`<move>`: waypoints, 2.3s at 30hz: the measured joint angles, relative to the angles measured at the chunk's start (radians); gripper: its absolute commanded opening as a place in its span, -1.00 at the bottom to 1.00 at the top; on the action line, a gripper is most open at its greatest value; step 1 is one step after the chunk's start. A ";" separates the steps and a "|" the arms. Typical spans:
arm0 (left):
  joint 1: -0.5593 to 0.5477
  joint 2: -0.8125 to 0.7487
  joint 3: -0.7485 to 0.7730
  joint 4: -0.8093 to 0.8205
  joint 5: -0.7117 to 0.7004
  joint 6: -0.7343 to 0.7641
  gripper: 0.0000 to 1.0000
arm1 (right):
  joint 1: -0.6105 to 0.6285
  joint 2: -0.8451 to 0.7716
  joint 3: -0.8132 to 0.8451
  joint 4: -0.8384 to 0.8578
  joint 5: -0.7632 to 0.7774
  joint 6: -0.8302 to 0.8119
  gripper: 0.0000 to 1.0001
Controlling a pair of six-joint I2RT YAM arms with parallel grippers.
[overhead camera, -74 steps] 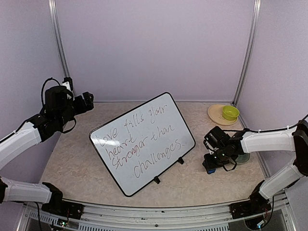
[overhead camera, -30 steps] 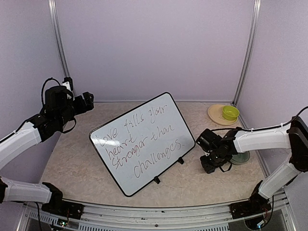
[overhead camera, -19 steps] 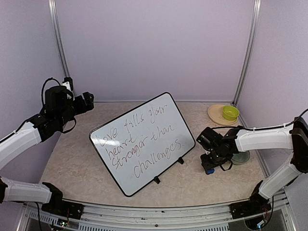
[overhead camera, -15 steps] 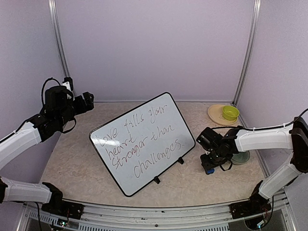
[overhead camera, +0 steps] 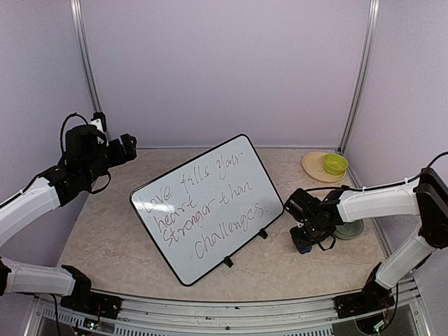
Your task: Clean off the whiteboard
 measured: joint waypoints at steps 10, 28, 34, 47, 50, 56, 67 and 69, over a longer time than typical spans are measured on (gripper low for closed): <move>0.000 0.000 0.000 0.000 0.000 0.000 0.98 | 0.000 0.001 0.000 0.006 -0.003 0.000 -0.22; 0.000 0.000 0.000 0.000 0.000 0.000 0.98 | 0.003 -0.032 -0.003 0.002 -0.014 -0.007 -0.63; 0.000 0.000 0.000 0.000 0.006 0.000 0.98 | 0.058 -0.166 0.075 0.000 -0.056 -0.055 -0.68; -0.178 -0.020 0.089 -0.106 -0.100 0.010 0.98 | 0.154 -0.290 0.233 0.229 -0.351 -0.248 -0.74; -0.214 -0.058 0.098 -0.129 -0.096 0.010 0.98 | 0.185 -0.247 0.273 0.274 -0.383 -0.288 -0.72; -0.215 -0.138 0.075 -0.173 0.000 0.054 0.97 | 0.274 -0.085 0.417 0.308 -0.383 -0.358 -0.67; -0.201 -0.246 -0.108 -0.185 0.238 0.105 0.79 | 0.434 0.285 0.846 0.218 -0.128 -0.446 -0.65; -0.196 -0.260 -0.137 -0.184 0.258 0.102 0.70 | 0.471 0.337 0.916 0.187 -0.070 -0.455 -0.66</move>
